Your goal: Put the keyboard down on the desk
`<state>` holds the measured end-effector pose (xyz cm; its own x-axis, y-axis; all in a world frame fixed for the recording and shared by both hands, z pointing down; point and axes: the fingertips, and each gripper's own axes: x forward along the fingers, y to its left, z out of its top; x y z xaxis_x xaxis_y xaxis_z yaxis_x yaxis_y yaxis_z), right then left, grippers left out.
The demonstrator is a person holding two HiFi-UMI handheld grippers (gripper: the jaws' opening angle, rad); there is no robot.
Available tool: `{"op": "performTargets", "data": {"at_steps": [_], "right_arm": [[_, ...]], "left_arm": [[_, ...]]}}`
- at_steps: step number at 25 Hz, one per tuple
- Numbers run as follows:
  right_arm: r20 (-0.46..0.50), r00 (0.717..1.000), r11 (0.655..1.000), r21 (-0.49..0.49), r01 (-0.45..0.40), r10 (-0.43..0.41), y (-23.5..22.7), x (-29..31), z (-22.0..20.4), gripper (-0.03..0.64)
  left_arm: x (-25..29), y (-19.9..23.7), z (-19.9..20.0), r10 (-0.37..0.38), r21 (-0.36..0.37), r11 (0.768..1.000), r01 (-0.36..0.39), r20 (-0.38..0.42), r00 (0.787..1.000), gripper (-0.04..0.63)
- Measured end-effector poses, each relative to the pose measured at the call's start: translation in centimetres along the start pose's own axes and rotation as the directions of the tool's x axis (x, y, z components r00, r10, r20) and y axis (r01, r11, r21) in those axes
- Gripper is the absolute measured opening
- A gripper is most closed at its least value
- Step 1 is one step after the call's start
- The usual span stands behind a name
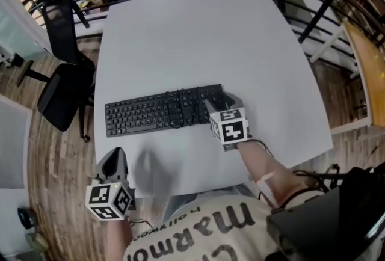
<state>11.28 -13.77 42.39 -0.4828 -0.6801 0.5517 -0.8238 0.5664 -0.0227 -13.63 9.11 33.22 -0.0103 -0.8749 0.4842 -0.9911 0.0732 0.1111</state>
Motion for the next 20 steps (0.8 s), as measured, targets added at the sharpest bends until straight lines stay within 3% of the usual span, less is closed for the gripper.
{"op": "performTargets", "data": {"at_steps": [7, 15, 16, 17, 20], "right_arm": [[0.120, 0.989, 0.996, 0.038, 0.081, -0.085, -0.2, -0.4, -0.1, 0.247], [-0.017, 0.992, 0.990, 0.064, 0.129, -0.128, -0.7, -0.7, 0.0, 0.236], [-0.024, 0.990, 0.987, 0.073, 0.143, -0.142, -0.7, -1.0, 0.0, 0.224], [-0.021, 0.988, 0.985, 0.081, 0.151, -0.150, -0.7, -1.5, 0.1, 0.156], [-0.002, 0.994, 0.988, 0.105, 0.111, -0.112, 0.7, -2.9, 0.8, 0.141]], "left_arm": [[-4.6, -0.2, -1.4, 0.025, -0.024, 0.999, -0.025, 0.033, 0.999, 0.003], [-9.3, 0.6, -1.6, 0.031, -0.013, 0.999, -0.031, 0.065, 0.997, 0.003], [-9.9, 0.7, -1.7, 0.027, -0.009, 1.000, -0.027, 0.066, 0.997, 0.003], [-10.6, 0.8, -1.8, 0.022, -0.005, 1.000, -0.022, 0.067, 0.997, 0.003], [-12.4, 1.1, -1.9, 0.000, 0.007, 1.000, 0.000, 0.076, 0.997, 0.003]]}}
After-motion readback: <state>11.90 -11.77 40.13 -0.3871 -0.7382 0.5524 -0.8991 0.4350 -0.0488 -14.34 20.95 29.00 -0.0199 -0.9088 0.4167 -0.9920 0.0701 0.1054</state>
